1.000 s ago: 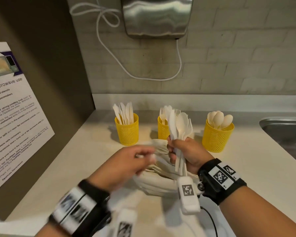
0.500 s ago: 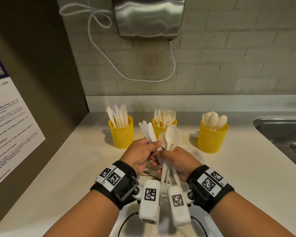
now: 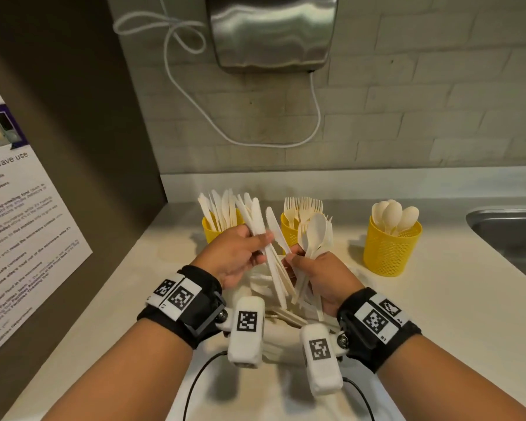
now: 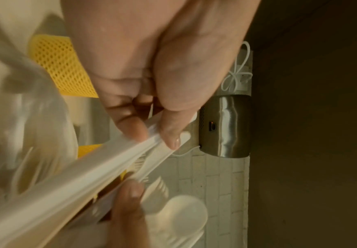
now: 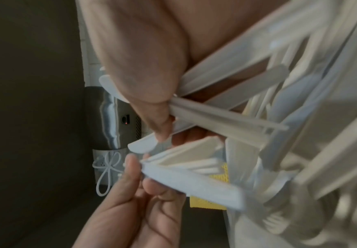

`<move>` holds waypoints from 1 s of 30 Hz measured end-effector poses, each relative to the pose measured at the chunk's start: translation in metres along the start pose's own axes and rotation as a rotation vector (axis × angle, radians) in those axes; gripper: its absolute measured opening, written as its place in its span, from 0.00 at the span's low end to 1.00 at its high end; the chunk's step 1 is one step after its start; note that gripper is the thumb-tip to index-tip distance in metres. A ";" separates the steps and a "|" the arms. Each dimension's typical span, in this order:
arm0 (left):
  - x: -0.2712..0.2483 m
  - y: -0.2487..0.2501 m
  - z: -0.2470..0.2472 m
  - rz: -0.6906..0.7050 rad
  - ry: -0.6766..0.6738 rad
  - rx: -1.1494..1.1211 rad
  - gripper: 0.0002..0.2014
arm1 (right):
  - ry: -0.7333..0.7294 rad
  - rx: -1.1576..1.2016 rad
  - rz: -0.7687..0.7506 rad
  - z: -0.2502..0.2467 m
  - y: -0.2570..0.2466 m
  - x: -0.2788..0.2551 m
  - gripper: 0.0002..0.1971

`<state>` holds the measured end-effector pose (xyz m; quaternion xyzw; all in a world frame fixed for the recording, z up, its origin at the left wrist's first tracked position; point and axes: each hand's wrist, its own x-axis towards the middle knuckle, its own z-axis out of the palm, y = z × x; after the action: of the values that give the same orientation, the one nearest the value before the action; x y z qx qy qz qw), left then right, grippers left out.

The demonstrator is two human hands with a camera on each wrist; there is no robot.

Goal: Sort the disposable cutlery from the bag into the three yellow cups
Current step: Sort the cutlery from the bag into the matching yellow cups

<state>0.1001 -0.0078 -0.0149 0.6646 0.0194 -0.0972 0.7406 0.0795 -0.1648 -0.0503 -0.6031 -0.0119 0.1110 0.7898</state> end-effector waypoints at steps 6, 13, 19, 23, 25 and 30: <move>0.005 -0.017 0.007 0.029 0.038 -0.034 0.09 | 0.008 -0.149 0.002 0.005 0.000 0.004 0.05; 0.021 0.033 -0.025 0.228 0.181 0.073 0.03 | 0.133 0.015 -0.027 -0.001 0.001 0.011 0.08; 0.053 0.077 -0.073 0.427 0.425 0.297 0.14 | 0.366 0.258 -0.095 -0.031 -0.007 0.014 0.08; 0.073 0.054 -0.073 0.359 0.461 0.484 0.17 | 0.380 0.156 -0.092 -0.039 -0.005 0.009 0.11; 0.083 0.036 -0.073 0.290 0.435 0.520 0.14 | 0.372 0.134 -0.063 -0.039 -0.005 0.005 0.10; 0.093 0.016 -0.078 0.179 0.349 0.753 0.16 | 0.329 0.187 0.024 -0.036 -0.012 0.000 0.07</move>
<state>0.2019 0.0599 -0.0230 0.8942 0.0498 0.0811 0.4374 0.0865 -0.2018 -0.0489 -0.5374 0.1348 0.0209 0.8322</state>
